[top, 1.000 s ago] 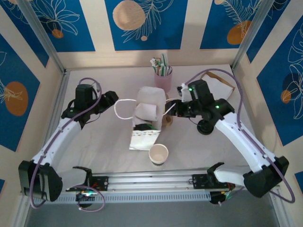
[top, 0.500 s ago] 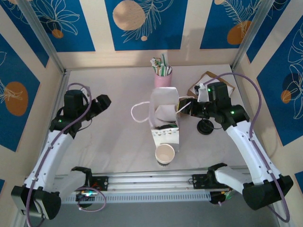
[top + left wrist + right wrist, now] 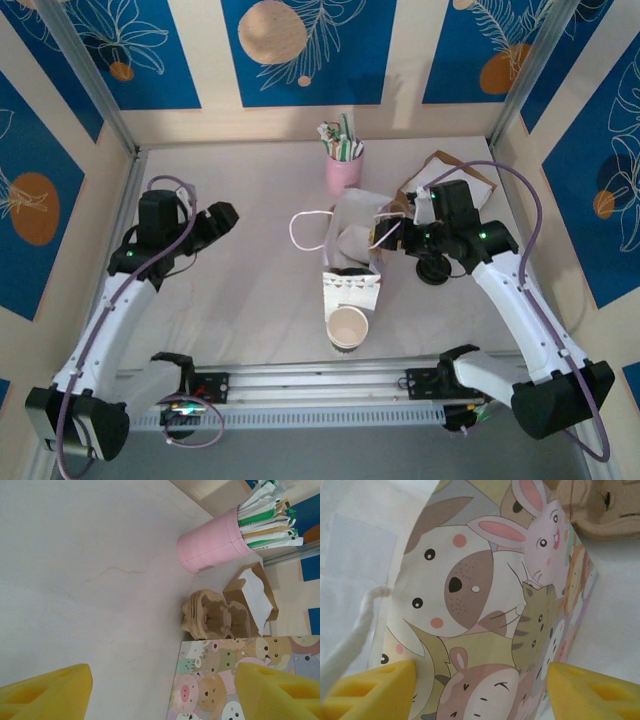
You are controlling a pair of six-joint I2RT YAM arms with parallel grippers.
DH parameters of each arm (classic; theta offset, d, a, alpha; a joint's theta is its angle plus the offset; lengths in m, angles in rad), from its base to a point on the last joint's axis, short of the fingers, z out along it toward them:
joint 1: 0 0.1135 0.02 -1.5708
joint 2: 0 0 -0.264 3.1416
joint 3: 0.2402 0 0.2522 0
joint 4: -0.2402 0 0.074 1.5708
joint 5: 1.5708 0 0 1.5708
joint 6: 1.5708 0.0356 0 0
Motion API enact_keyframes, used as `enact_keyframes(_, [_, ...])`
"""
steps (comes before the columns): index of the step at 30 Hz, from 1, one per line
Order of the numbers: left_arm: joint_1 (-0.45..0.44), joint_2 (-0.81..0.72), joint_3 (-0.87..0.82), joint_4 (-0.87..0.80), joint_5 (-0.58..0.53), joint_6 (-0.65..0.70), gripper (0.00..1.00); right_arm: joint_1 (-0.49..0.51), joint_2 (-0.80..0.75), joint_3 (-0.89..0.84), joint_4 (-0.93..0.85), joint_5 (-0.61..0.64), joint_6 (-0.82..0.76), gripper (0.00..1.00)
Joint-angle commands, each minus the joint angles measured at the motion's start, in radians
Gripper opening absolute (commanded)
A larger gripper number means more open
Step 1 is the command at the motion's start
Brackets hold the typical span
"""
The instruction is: Pack the takeout coffee
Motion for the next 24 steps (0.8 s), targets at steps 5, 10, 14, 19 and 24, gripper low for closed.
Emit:
enact_keyframes(5, [-0.063,0.033,0.028,0.048,0.06,-0.005,0.75,-0.003,-0.03,0.049,-0.158,0.052,-0.026,0.71])
enact_keyframes(10, [-0.188,0.088,0.136,-0.01,0.005,0.047,0.75,-0.005,-0.015,0.067,-0.213,0.111,-0.037,0.71])
enact_keyframes(14, [-0.302,0.145,0.256,-0.103,-0.091,0.107,0.75,-0.002,-0.006,0.1,-0.252,0.133,-0.049,0.72])
enact_keyframes(19, [-0.394,0.199,0.347,-0.155,-0.157,0.138,0.75,0.016,0.026,0.144,-0.315,0.187,-0.071,0.78])
enact_keyframes(24, [-0.443,0.239,0.38,-0.156,-0.165,0.139,0.75,0.051,0.039,0.159,-0.349,0.256,-0.078,0.99])
